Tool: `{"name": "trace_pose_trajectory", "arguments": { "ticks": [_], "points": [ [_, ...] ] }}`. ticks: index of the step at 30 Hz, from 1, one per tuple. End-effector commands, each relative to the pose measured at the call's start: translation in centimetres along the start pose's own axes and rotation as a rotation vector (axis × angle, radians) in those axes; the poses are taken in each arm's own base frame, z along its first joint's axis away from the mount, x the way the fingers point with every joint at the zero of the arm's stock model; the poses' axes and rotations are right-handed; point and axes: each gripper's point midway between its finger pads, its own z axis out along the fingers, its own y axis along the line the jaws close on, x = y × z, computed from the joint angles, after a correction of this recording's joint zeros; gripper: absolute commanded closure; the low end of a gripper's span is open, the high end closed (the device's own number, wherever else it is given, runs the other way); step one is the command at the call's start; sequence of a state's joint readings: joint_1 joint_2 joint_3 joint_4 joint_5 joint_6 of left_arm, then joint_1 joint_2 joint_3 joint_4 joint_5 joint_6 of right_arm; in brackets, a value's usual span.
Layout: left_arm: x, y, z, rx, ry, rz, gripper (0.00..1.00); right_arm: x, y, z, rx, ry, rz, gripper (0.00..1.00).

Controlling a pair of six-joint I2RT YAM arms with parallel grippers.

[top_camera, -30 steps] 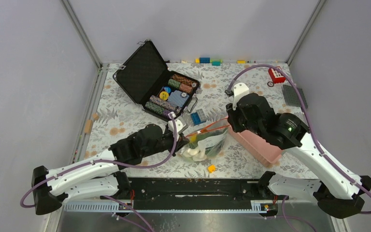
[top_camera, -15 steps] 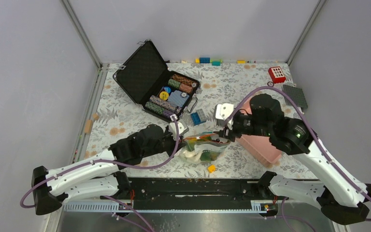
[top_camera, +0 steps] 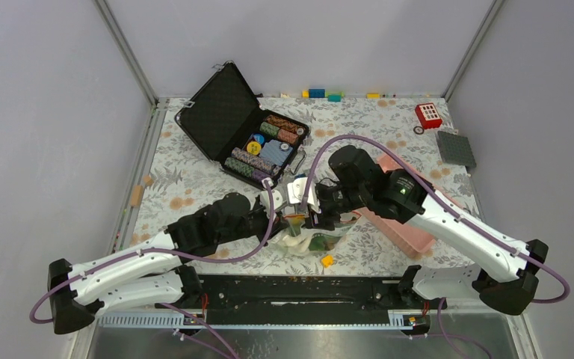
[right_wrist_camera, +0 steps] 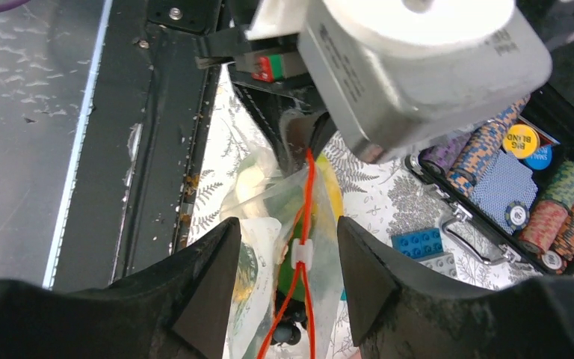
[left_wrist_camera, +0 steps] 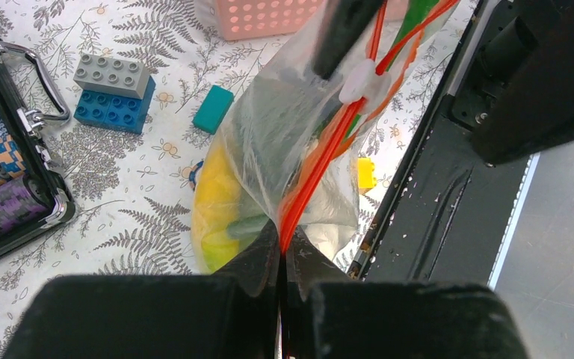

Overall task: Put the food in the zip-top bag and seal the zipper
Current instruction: Zip the zipper food storage bag at the center of the board.

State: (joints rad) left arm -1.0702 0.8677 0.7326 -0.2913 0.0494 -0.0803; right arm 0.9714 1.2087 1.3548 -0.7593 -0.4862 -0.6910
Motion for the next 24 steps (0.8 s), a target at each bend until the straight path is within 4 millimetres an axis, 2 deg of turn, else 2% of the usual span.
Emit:
{"name": "trace_pose_trajectory", "arguments": {
  "ticks": [1, 8, 10, 14, 20, 24],
  "points": [
    [-4.0, -0.9, -0.9, 0.038, -0.136, -0.010, 1.00, 0.2, -1.4, 0.4, 0.079, 0.027, 0.013, 0.43],
    [-3.9, -0.9, -0.6, 0.040, -0.138, -0.017, 1.00, 3.2, -2.2, 1.3, 0.128, 0.136, 0.059, 0.52],
    [-3.8, -0.9, -0.5, 0.039, -0.133, -0.018, 1.00, 3.2, -2.1, 1.3, 0.131, 0.131, 0.061, 0.64],
    [-3.7, -0.8, -0.5, 0.036, -0.131, -0.020, 1.00, 2.5, -1.8, 0.9, 0.134, 0.084, 0.045, 0.76],
    [-3.5, -0.6, -0.5, 0.024, -0.130, -0.022, 1.00, 2.3, -0.7, 0.6, 0.105, 0.045, 0.021, 0.78],
    [-3.2, -0.2, -0.6, 0.001, -0.127, -0.025, 1.00, 2.7, -0.7, 0.2, 0.122, 0.056, 0.016, 0.83]
  ]
}}
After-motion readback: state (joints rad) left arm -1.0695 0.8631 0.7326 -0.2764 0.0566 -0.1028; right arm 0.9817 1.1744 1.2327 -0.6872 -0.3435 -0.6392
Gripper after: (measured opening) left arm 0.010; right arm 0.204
